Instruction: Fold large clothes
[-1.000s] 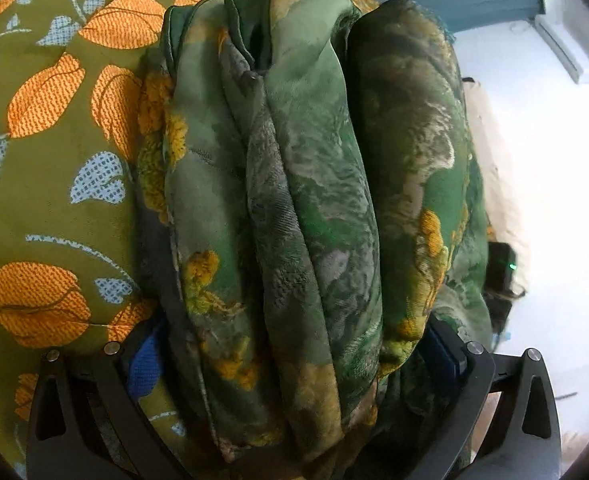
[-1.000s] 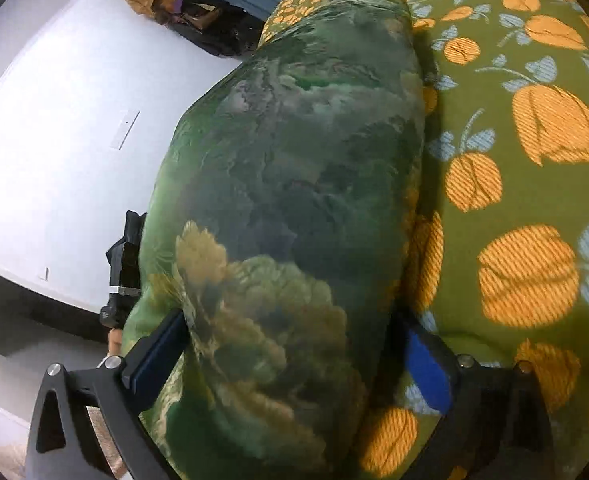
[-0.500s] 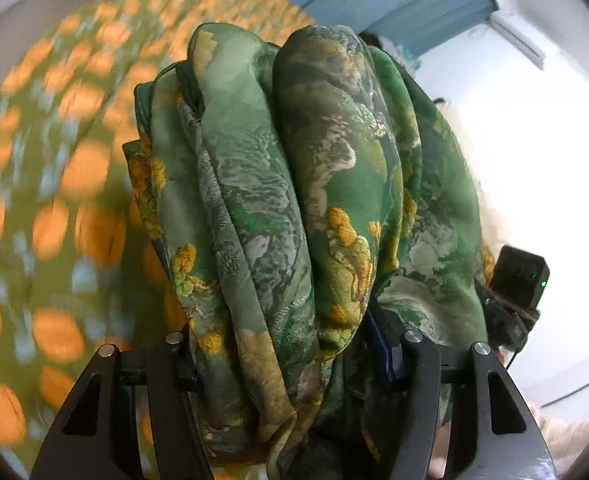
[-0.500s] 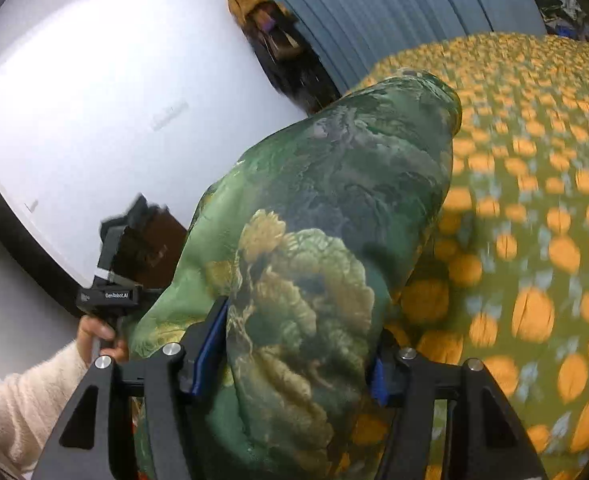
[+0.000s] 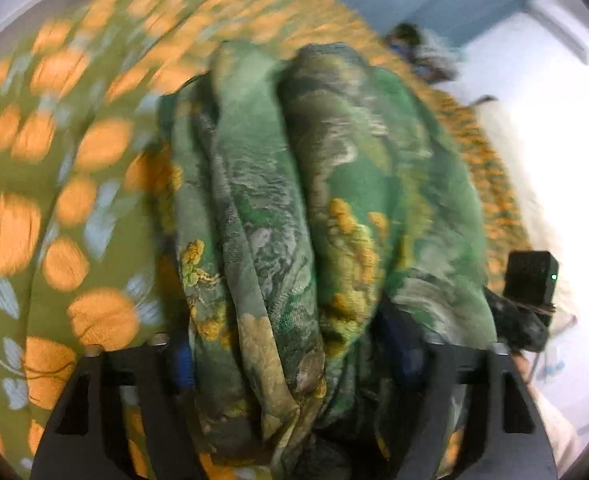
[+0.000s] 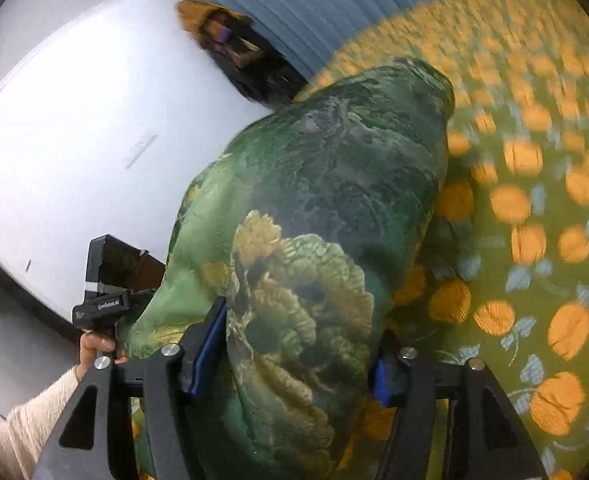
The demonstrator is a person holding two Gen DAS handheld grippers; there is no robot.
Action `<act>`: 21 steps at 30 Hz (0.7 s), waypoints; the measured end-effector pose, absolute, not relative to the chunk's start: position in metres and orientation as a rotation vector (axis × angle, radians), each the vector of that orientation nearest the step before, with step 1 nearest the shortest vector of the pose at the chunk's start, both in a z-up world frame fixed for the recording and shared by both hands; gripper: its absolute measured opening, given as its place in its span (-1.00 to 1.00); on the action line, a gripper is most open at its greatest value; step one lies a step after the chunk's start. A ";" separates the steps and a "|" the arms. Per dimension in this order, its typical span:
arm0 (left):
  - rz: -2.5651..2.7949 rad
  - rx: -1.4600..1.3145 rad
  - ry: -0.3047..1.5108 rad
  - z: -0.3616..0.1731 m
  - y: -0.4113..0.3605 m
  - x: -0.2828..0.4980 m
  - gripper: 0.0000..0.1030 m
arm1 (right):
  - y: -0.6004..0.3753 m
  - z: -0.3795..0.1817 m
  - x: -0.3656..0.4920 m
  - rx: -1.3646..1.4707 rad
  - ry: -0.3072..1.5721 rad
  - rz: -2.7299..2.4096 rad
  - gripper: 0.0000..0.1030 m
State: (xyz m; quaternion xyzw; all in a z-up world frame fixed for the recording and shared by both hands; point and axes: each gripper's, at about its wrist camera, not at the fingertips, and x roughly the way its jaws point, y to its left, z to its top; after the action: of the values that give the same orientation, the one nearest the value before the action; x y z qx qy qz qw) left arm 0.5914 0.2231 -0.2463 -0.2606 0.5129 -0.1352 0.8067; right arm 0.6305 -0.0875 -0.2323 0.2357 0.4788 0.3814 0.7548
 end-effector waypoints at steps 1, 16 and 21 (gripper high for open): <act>-0.280 -0.579 1.083 -0.252 0.227 0.586 0.99 | -0.088 -0.253 0.635 0.550 1.129 0.808 0.72; 0.126 -0.049 0.580 -0.121 0.189 0.425 0.99 | -0.124 -0.100 0.468 -0.140 0.645 0.249 0.96; 0.167 -0.071 0.637 -0.119 0.159 0.409 0.99 | -0.134 -0.068 0.426 -0.098 0.579 0.186 0.96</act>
State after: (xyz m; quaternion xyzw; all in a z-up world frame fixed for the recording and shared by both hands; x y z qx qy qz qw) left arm 0.4093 0.1593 -0.1190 -0.0348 0.3127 0.0821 0.9457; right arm 0.4260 -0.1341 -0.0684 -0.0485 0.2851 0.0915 0.9529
